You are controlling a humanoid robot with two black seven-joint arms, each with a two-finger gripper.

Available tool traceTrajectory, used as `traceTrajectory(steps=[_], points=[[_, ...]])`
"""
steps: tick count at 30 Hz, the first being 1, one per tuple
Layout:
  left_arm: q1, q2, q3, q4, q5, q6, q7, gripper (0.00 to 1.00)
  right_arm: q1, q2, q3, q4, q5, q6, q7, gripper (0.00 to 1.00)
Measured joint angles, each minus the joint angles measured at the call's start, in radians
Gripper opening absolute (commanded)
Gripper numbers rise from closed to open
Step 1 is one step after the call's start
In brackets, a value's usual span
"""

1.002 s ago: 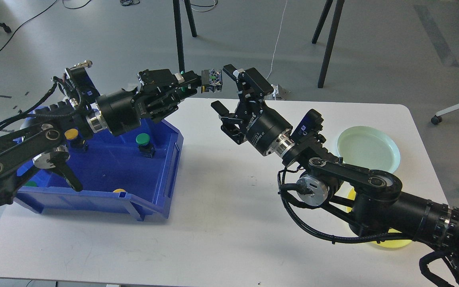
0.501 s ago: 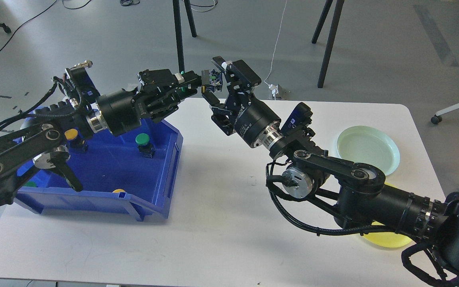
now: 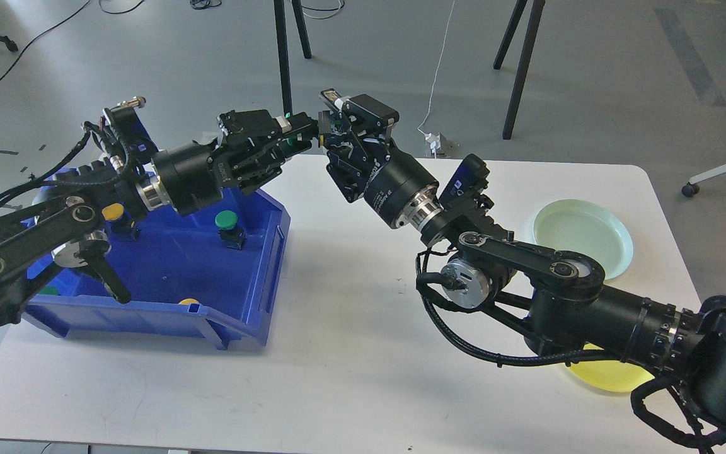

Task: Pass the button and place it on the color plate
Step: 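Bring the right gripper to the left gripper and grasp the green button, then open the left gripper and pull the green button away with the right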

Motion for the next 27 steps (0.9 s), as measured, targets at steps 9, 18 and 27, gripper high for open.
traceTrajectory(steps=[9, 18, 27], points=[[0.0, 0.0, 0.0, -0.001, 0.0, 0.0, -0.001, 0.11, -0.003, 0.002, -0.002, 0.004, -0.018, -0.003, 0.0, 0.01], [0.001, -0.002, 0.0, 0.0, -0.035, 0.0, 0.002, 0.8, -0.01, 0.002, -0.002, 0.018, -0.012, -0.028, 0.0, 0.01], [0.002, -0.003, 0.0, 0.011, -0.078, 0.0, 0.001, 0.81, -0.024, -0.01, 0.01, 0.018, -0.005, -0.033, 0.0, 0.0]])
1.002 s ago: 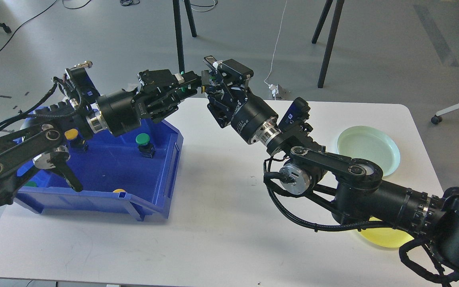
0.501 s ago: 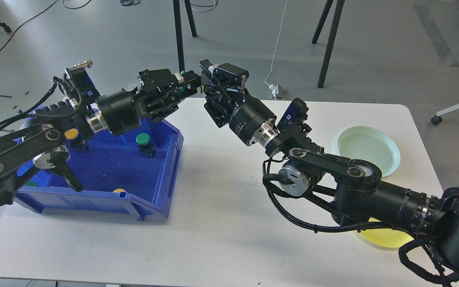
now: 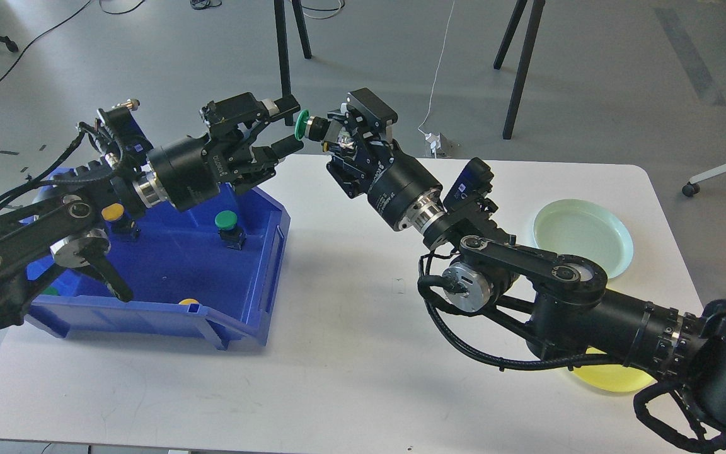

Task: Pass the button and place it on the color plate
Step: 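Open the left gripper and pull the green button away with the right, then lower the green button onto the pale green plate with the right gripper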

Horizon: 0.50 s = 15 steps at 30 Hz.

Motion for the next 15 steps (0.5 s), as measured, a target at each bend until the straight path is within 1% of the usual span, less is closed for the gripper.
traceTrajectory(steps=[5, 9, 13, 15], points=[[0.001, 0.0, 0.0, 0.002, -0.001, 0.0, -0.001, 0.82, -0.019, -0.019, 0.025, 0.007, 0.0, -0.007, 0.0, 0.01], [0.001, 0.0, 0.0, 0.003, -0.004, 0.0, -0.001, 0.82, -0.071, -0.101, 0.102, 0.038, 0.001, -0.044, 0.0, 0.01], [0.002, 0.0, 0.0, 0.003, -0.005, 0.0, -0.001, 0.82, -0.147, -0.269, 0.151, 0.142, -0.009, -0.133, 0.0, 0.01], [0.002, 0.0, 0.0, 0.004, -0.005, 0.0, -0.001, 0.82, -0.181, -0.391, 0.157, 0.217, -0.013, -0.186, 0.0, 0.01]])
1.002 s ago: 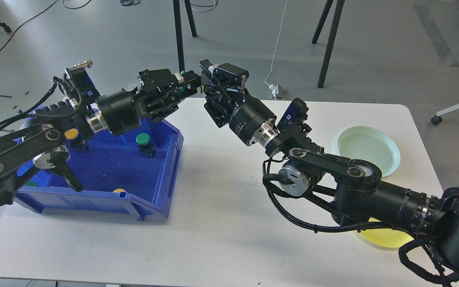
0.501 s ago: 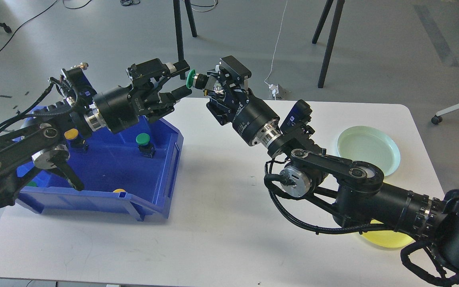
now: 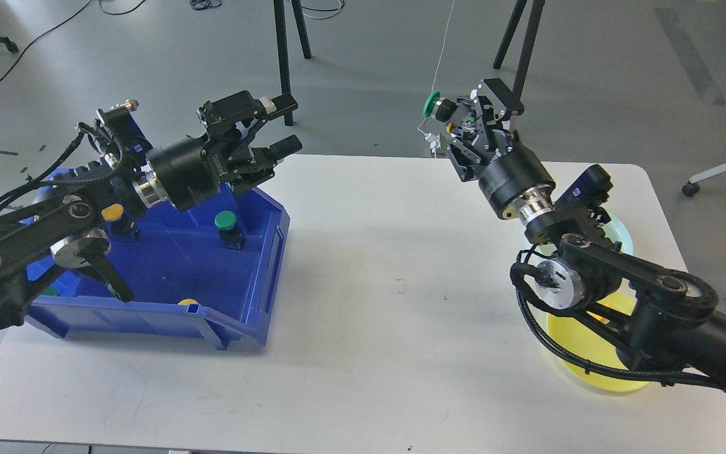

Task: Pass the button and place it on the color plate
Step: 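Lower the green button onto the pale green plate with the right gripper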

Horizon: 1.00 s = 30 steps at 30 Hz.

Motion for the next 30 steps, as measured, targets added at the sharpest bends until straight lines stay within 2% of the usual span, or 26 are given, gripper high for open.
traceTrajectory(steps=[3, 8, 11, 14, 18, 22, 30], points=[[0.001, 0.0, 0.0, 0.0, -0.001, 0.0, 0.0, 0.82, -0.047, -0.179, 0.002, 0.088, -0.009, -0.069, 0.0, 0.01], [0.001, 0.0, -0.001, 0.001, -0.001, 0.0, 0.0, 0.82, -0.128, -0.415, -0.001, 0.125, -0.051, -0.131, 0.0, 0.01], [0.001, 0.0, -0.001, 0.001, -0.001, 0.0, 0.0, 0.82, -0.176, -0.508, -0.013, 0.118, -0.098, -0.14, 0.0, 0.01], [0.001, 0.0, -0.001, 0.001, -0.001, 0.0, 0.0, 0.82, -0.234, -0.548, -0.022, 0.08, -0.191, -0.142, 0.0, 0.01], [0.001, -0.004, -0.001, 0.001, -0.001, 0.0, 0.001, 0.82, -0.291, -0.52, -0.061, -0.073, -0.303, -0.143, 0.0, 0.01], [0.002, -0.006, -0.001, 0.0, -0.001, 0.0, 0.001, 0.82, -0.298, -0.385, -0.112, -0.283, -0.344, -0.142, 0.0, 0.01], [0.002, -0.006, -0.001, 0.001, -0.001, 0.0, 0.001, 0.82, -0.236, -0.149, -0.129, -0.593, -0.413, -0.142, 0.0, 0.01]])
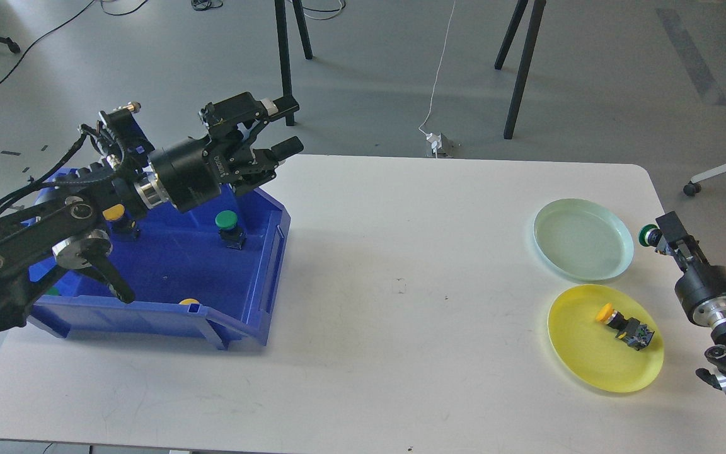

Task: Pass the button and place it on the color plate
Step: 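Lower the green button onto the pale green plate with the right gripper, then open the right gripper and release the green button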

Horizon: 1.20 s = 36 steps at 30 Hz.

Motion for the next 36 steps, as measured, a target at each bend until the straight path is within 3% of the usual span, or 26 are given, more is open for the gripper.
traceTrajectory(steps=[7, 11, 14, 19, 23, 36], points=[[0.001, 0.0, 0.0, 0.0, 0.0, 0.0, 0.0, 0.82, 0.127, 0.155, -0.148, -0.281, 0.007, 0.0, 0.0, 0.06], [0.002, 0.0, 0.0, 0.0, 0.0, 0.0, 0.0, 0.82, 0.166, 0.262, -0.178, -0.43, 0.011, 0.0, 0.0, 0.17], [0.002, 0.0, 0.0, 0.0, -0.001, 0.0, 0.0, 0.82, 0.187, 0.332, -0.184, -0.516, 0.011, 0.0, 0.0, 0.32], [0.002, -0.001, -0.001, 0.0, -0.006, 0.0, 0.0, 0.82, 0.201, 0.385, -0.186, -0.558, 0.011, 0.0, 0.0, 0.7], [0.002, -0.001, 0.0, 0.0, -0.019, 0.0, 0.0, 0.83, 0.203, 0.398, -0.186, -0.56, 0.011, 0.0, 0.0, 0.89], [0.003, -0.001, 0.001, 0.03, -0.073, 0.0, 0.0, 0.86, 0.274, 0.394, -0.167, -0.477, 0.02, 0.0, 0.0, 0.92]])
